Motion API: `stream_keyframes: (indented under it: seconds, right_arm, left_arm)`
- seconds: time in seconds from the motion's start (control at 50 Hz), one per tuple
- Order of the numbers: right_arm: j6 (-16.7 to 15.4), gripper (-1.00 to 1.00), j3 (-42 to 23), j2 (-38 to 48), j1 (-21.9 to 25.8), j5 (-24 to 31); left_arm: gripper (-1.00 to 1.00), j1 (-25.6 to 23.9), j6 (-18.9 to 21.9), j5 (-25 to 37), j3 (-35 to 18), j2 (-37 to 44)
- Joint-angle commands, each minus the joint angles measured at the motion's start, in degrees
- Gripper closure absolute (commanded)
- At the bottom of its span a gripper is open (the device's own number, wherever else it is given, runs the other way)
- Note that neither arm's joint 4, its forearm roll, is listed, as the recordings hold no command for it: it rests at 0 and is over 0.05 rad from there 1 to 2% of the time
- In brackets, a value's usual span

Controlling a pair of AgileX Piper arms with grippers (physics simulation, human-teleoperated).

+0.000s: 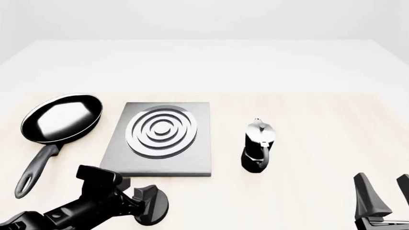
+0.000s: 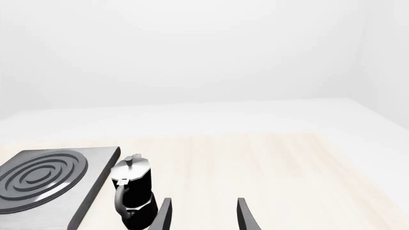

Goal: Turn on the stove.

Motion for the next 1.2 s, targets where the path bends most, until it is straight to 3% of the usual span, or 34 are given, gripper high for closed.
stream_keyframes:
  seconds: [0.02,0.54,1.2]
  right_arm:
    - [0.0,-1.00,0.0,0.0,0.0,-0.1]
    - [-0.5,-1.00,0.0,0.0,0.1,-0.3]
    - [-0.5,-1.00,0.0,0.0,0.1,-0.4]
  left_arm:
    - [-1.00,-0.1,-0.4,-2.3,0.4,2.5]
    - [-1.00,0.6,0.4,-8.8,1.7,9.3]
    - [-1.00,0.9,-1.8,-18.0,2.7,19.0]
